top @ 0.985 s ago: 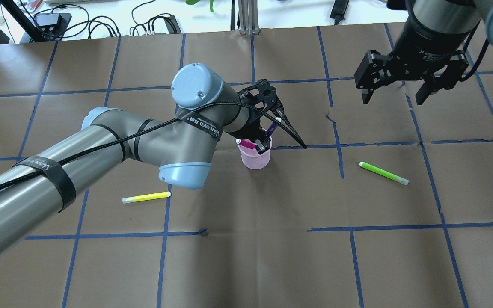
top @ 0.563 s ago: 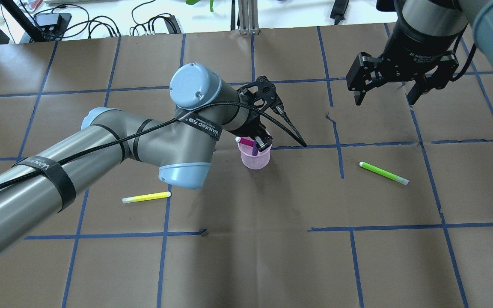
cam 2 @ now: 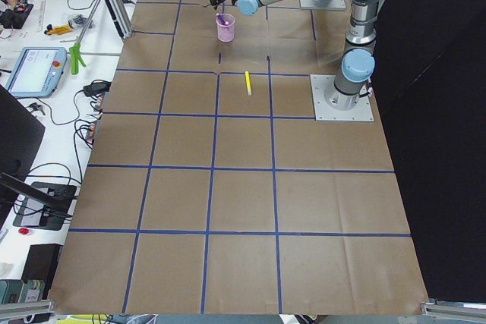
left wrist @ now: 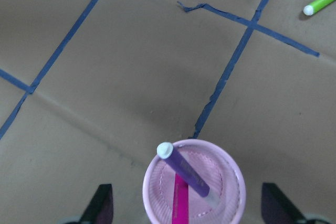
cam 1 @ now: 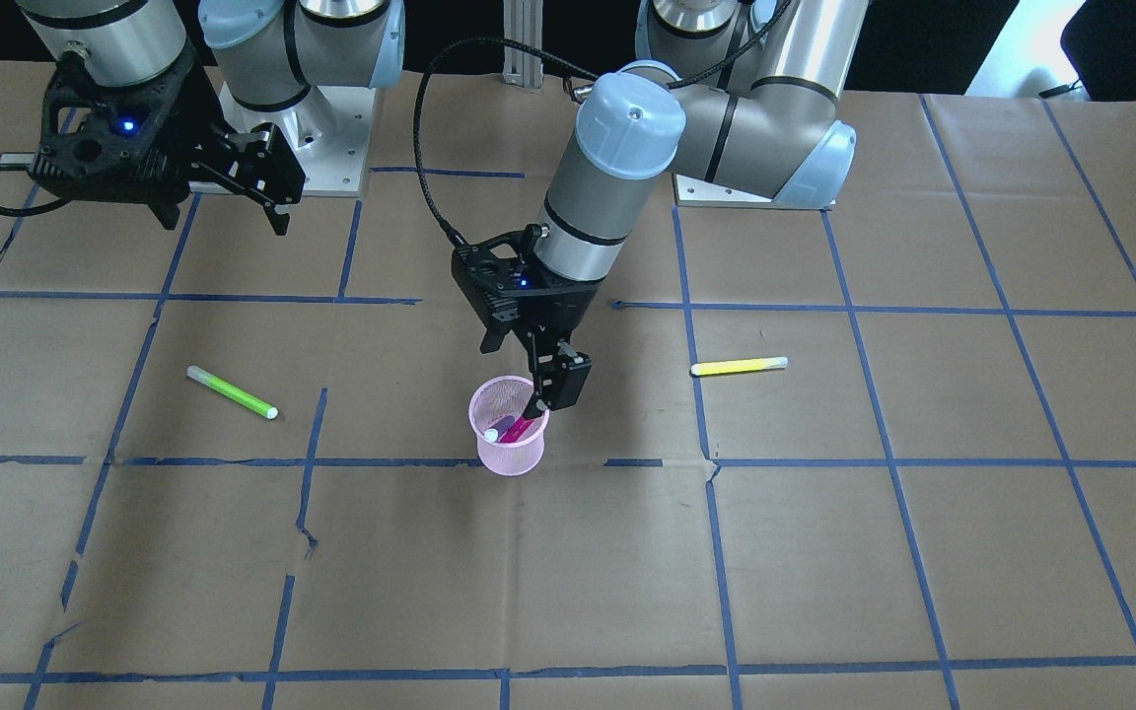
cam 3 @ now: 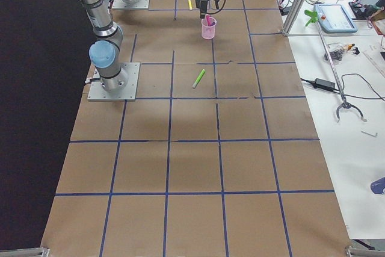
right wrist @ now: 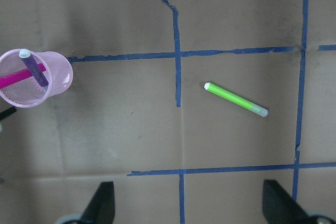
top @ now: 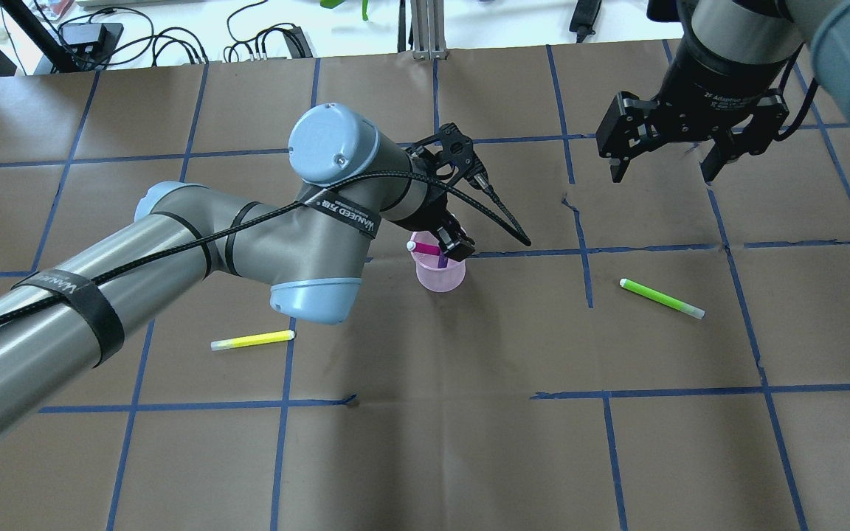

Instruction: Insert purple and pink pens into pink cup

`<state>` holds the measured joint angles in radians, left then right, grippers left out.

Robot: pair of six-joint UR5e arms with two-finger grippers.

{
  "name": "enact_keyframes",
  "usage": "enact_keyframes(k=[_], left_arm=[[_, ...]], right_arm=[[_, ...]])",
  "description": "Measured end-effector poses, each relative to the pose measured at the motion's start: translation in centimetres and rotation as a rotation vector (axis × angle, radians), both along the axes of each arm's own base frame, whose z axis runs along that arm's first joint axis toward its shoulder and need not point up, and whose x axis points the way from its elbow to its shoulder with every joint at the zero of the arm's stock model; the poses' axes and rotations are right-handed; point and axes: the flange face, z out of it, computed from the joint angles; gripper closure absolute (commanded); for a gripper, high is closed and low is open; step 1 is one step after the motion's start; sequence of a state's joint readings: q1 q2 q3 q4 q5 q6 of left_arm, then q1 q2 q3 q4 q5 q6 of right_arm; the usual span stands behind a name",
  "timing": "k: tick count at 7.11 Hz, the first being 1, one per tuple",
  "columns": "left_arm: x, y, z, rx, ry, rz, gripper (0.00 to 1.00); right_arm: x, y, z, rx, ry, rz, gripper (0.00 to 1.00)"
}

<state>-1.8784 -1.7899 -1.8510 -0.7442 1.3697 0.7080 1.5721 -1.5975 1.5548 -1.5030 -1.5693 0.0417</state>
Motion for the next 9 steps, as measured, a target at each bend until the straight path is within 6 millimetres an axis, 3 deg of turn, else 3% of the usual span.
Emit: enact_keyframes(k=[1, 3, 5, 7, 9], left_arm=[[2.6, 0.4, 2.1, 0.038, -0.027, 0.047, 0.02], [10.0, 0.6, 5.7, 0.137, -0.041, 0.231, 0.02], [15.7, 1.1, 7.5, 0.238, -0.024, 0.493, 0.02], [18.2, 1.7, 9.2, 0.275, -0.085, 0.707, 0.02], [18.9, 1.2, 13.1, 0.338, -0.113, 0.906, 0.02]], right_arm=[[0.0, 0.0, 0.0, 0.000, 0.000, -0.001, 0.00], [-0.1, -0.1, -0.1, -0.002, 0.000, -0.003, 0.00], [-0.1, -0.1, 0.0, -0.006, 0.001, -0.005, 0.00], [-0.1, 0.0, 0.1, -0.009, 0.000, -0.009, 0.00], [-0.1, 0.0, 0.2, -0.012, -0.001, -0.011, 0.00]])
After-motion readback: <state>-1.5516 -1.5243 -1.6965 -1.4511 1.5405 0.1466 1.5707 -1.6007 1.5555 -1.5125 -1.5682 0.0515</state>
